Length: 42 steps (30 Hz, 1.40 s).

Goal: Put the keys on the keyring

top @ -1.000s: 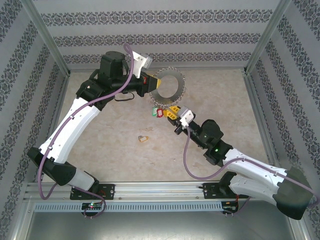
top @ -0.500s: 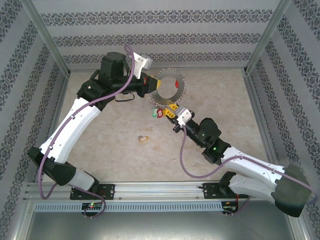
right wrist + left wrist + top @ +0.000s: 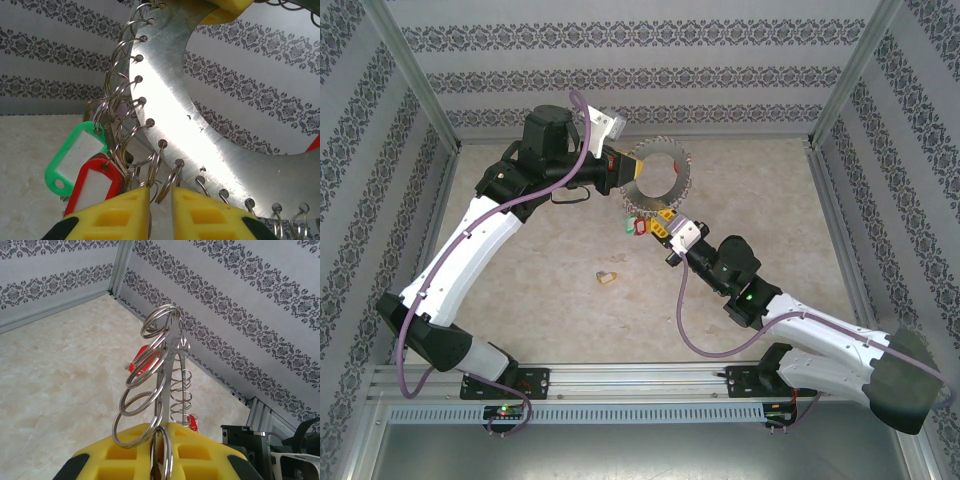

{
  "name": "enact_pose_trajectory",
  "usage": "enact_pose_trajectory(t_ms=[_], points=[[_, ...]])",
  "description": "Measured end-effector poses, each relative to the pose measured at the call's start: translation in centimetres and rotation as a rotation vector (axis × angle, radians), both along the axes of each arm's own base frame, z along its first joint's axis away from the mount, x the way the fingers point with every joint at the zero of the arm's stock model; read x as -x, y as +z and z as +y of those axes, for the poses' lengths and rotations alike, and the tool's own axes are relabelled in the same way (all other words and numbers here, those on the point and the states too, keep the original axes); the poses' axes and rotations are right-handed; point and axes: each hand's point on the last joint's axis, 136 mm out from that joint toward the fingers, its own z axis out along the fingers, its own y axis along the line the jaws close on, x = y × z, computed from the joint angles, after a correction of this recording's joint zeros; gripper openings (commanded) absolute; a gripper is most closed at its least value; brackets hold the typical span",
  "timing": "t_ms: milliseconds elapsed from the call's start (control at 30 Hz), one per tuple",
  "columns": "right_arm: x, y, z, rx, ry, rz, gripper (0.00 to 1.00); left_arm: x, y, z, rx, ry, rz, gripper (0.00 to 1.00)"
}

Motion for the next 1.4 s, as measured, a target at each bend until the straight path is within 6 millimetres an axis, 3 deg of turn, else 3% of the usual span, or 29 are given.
enact_pose_trajectory(t_ms=[100,433,533,933,1400], points=[[-0.06,0.07,-0.05,0.004,-0.005,-0.005,0.14,0.0,0.08,-0.04,0.004,0.0,-0.001,0.0],[-0.18,0.19,-0.11,0.014,-0.011,-0.011,0.15,0.09,0.0,0.01,0.01,0.002,0.0,0.0],[-0.22,0.23,-0.07,0.028,-0.012,-0.016,0.19,0.16,0.11,0.05,0.012,0.002,-0.003,0.0],[-0.76,-0.02,-0.6,0.041,-0.041,-0.01,0.12,0.23,0.34,0.04,0.017,-0.001,-0.009,0.0],[-0.9,0.32,-0.33,0.028,-0.027,-0.004,0.14,0.14,0.51,0.02,0.026,0.003,-0.014,0.0]])
